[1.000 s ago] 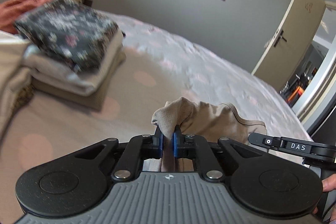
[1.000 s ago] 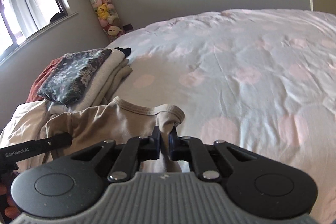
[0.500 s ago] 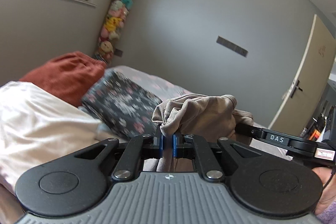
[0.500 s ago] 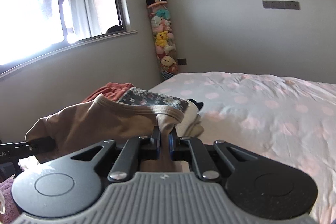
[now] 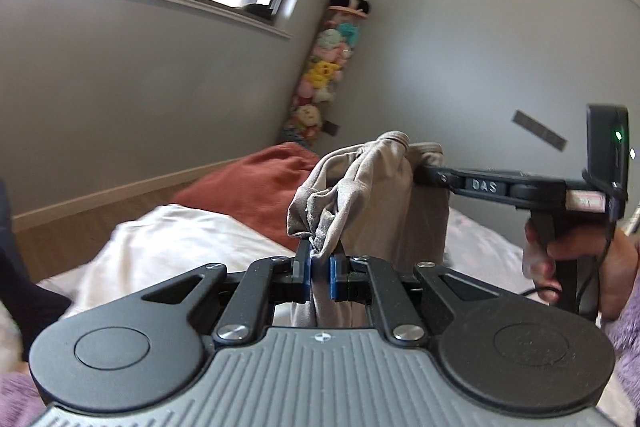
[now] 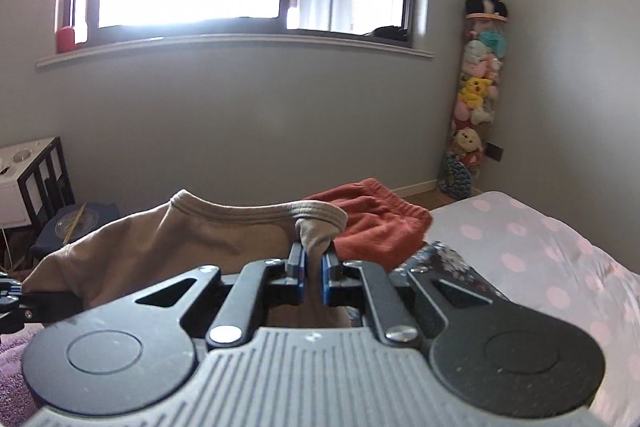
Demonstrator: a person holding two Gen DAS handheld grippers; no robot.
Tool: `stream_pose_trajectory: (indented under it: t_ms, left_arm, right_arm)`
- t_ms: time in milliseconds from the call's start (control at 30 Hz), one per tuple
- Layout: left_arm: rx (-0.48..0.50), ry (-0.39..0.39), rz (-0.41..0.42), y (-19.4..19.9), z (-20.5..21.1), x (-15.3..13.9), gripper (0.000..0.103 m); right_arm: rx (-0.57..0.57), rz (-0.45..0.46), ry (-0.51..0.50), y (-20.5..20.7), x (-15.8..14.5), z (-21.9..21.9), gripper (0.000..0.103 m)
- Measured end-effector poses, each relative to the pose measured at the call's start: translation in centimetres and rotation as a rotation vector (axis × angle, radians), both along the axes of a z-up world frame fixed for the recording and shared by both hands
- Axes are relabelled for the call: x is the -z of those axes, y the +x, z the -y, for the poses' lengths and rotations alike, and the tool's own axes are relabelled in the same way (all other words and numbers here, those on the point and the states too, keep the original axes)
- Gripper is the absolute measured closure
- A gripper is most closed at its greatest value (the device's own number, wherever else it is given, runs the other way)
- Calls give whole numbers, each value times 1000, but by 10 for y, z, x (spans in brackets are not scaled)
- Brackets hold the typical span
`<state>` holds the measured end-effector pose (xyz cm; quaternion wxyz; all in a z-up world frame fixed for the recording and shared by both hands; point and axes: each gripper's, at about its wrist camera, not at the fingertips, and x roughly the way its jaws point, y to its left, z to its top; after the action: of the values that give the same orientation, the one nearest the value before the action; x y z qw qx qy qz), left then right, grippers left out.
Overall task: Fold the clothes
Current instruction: 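Lift the folded shirt with both grippers and carry it onto the clothes stack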
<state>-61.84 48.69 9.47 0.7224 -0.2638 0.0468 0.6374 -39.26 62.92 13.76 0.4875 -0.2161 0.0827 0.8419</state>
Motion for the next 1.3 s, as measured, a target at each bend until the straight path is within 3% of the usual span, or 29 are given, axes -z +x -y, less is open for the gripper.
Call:
stream_pose_trajectory:
  t_ms: [333,600,700,833,867,1033,1133,1300]
  left_arm:
    - [-165,-117,-24,-75,-26,51,99]
    - [-189,-232,1,-93,-46,86,99]
    - [-196,-266,-2,-93,-49,95,98]
    - [-233,-256,-16,-100,-38,94,90]
    - [-242,-253,-20,-102,-36,94,88]
    - [-302,-193,26,-117,-10,89,88]
    - [-278,-143,43,-116,-5,84,87]
    - [-189,-54,-45,-89,-13,77,87]
  right_arm:
    - [-178,150,-60,-145,55,-71,94]
    - [-180,212,-141,-186,118,-100,92]
    - [-152,190,-160,-182,126,-105,85]
    - [-92,126,-152,-166,105,-100,62]
    - [-82,113,-145,-156,96,-97,60]
    - [3,48,-134,-94,62,-75,60]
    - [76,3,-165,-51,58,-57,60]
    - [154,-57,-219,-2,74,-20,61]
